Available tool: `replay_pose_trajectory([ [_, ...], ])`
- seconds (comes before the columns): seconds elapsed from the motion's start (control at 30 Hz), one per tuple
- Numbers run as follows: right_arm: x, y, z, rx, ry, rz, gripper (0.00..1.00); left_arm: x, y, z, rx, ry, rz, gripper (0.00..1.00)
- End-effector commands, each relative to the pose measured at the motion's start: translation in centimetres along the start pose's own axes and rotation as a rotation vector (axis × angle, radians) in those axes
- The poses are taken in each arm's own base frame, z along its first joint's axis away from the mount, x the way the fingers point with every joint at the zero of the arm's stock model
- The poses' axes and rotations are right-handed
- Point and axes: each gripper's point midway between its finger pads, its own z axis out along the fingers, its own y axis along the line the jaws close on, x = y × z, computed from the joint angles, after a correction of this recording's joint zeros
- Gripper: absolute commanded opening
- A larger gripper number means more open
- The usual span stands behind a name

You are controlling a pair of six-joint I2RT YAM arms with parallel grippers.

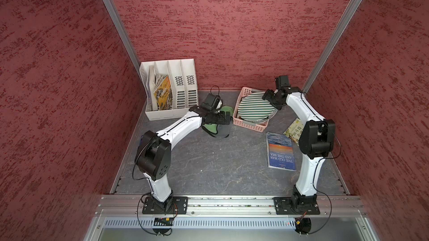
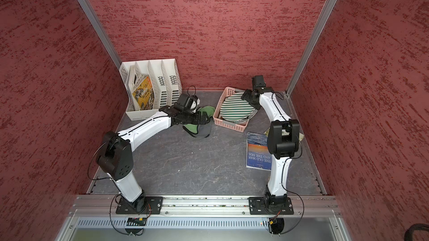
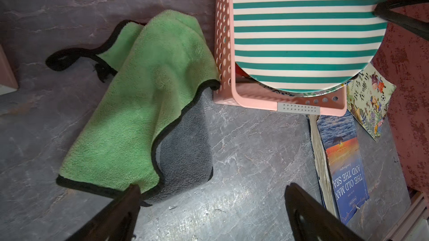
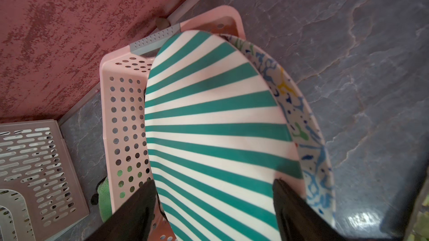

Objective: Wipe the wet plate dry
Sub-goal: Pick up the plate from the bin.

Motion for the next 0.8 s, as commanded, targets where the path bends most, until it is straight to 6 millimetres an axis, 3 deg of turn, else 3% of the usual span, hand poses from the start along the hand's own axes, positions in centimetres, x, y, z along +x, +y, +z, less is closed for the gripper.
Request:
replay_pose_trajectory([
  [0.0, 0.2, -2.0, 0.4, 0.097, 0.020, -0.010, 0.91, -1.3, -0.3, -0.8, 0.045, -0.027, 0.013, 1.00],
  [0.07, -0.3, -2.1, 0.0, 0.096, 0.005, -0.025, 0.96, -1.2, -0.2, -0.6, 0.055, -0.024, 0.010, 1.00],
  [0.17, -1.7, -0.8, -2.6, 0.032, -0.082, -0.044, 0.97, -1.2, 0.1, -0.2, 0.049, -0.016, 0.011, 1.00],
  [0.3, -2.8, -2.2, -4.4, 0.058, -0.155, 0.010, 0.97, -2.1, 0.2, 0.1, 0.054, -0.037, -0.010, 1.00],
  [0.47, -1.4, -3.0, -2.3, 0.076, -0.074, 0.020, 0.94, -2.8, -0.1, 0.6, 0.062, -0.039, -0.014, 1.00],
  [0.57, -0.6, -1.8, -1.0, -0.012, -0.041, 0.002, 0.88, -2.8, -0.1, 0.8, 0.062, -0.036, -0.020, 1.00],
  [0.77, 0.1, -0.6, 0.8, -0.086, 0.011, 0.003, 0.60, -2.6, 0.2, 1.3, 0.057, -0.026, -0.025, 1.00],
])
